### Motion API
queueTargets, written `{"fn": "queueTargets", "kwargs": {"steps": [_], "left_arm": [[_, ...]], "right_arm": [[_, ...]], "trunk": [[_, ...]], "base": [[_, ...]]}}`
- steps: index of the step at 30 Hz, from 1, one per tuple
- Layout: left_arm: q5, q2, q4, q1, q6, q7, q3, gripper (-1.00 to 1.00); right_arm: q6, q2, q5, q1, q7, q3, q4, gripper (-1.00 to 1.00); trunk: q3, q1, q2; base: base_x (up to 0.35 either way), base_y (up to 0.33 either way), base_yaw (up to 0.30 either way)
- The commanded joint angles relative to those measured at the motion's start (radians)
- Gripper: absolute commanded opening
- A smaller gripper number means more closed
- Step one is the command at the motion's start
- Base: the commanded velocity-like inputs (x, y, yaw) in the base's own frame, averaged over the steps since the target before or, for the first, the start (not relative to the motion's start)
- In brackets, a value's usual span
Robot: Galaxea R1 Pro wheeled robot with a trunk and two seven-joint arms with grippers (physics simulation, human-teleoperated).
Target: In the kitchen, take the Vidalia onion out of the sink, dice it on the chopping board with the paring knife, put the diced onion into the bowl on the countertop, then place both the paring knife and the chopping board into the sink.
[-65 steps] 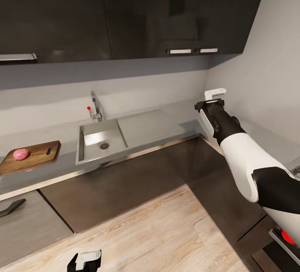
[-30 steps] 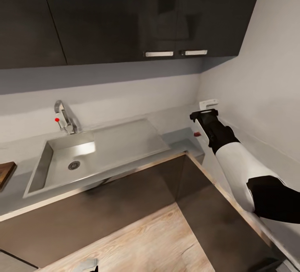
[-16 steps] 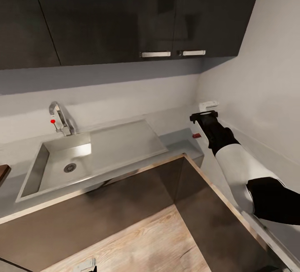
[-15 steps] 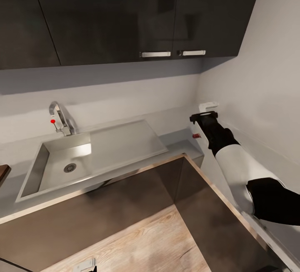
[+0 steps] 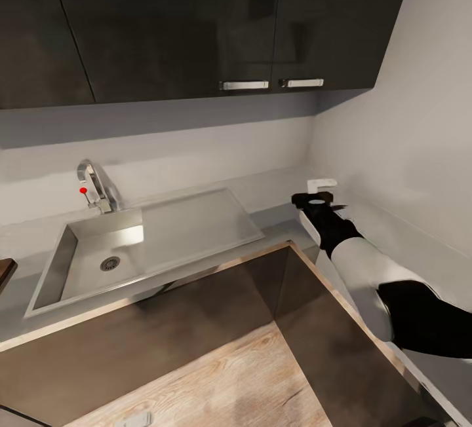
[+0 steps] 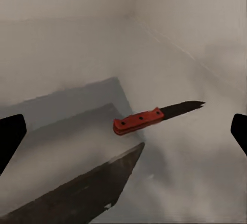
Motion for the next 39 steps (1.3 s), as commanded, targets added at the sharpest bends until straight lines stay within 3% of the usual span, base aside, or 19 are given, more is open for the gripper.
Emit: {"fn": "queueTargets", "kwargs": {"steps": [1,6,9,13,16,20,27,38,39], "left_arm": [[0.002,0.0,0.004,-0.002,-0.006,0.0,0.001,1.0],[0.002,0.002,0.005,-0.002,-0.003,0.001,0.001,1.0],[0.002,0.007,0.006,-0.002,-0.001,0.002,0.001,1.0],[0.002,0.013,0.006,-0.002,0.001,0.003,0.001,1.0],[0.003,0.017,0.006,-0.002,0.001,0.003,0.001,1.0],[0.003,0.018,0.006,-0.002,0.001,0.003,0.001,1.0],[0.003,0.016,0.006,-0.002,0.003,0.003,0.001,1.0],[0.004,0.016,0.007,-0.002,0.009,0.004,0.001,1.0],[0.004,0.015,0.007,-0.002,0.043,0.004,0.001,1.0]], "right_arm": [[0.006,0.001,-0.013,-0.001,-0.019,0.007,0.0,1.0],[-0.026,0.007,-0.038,-0.001,-0.083,0.005,0.01,1.0],[-0.096,0.016,-0.042,-0.001,-0.142,0.005,0.048,1.0],[-0.142,0.051,-0.042,-0.001,-0.247,0.005,0.062,1.0],[-0.184,0.093,-0.041,-0.001,-0.357,0.006,0.068,1.0],[-0.228,0.108,-0.04,-0.001,-0.433,0.007,0.074,1.0],[-0.238,0.112,-0.04,-0.001,-0.455,0.007,0.077,1.0],[-0.238,0.112,-0.043,-0.001,-0.457,0.008,0.098,1.0],[-0.238,0.112,-0.043,-0.001,-0.456,0.008,0.1,1.0]], "trunk": [[-0.002,0.001,-0.002],[-0.002,0.001,-0.002],[-0.002,0.001,-0.002],[-0.002,0.001,-0.002],[-0.002,0.001,-0.002],[-0.002,0.001,-0.002],[-0.002,0.001,-0.002],[-0.002,0.001,-0.002],[-0.002,0.001,-0.002]], "base": [[0.0,0.0,0.0],[0.0,0.0,0.0],[0.0,0.0,0.0],[0.0,0.0,0.0],[0.0,0.0,0.0],[0.0,0.0,0.0],[0.072,-0.003,0.0],[0.289,-0.06,0.0],[0.277,-0.009,0.0]]}}
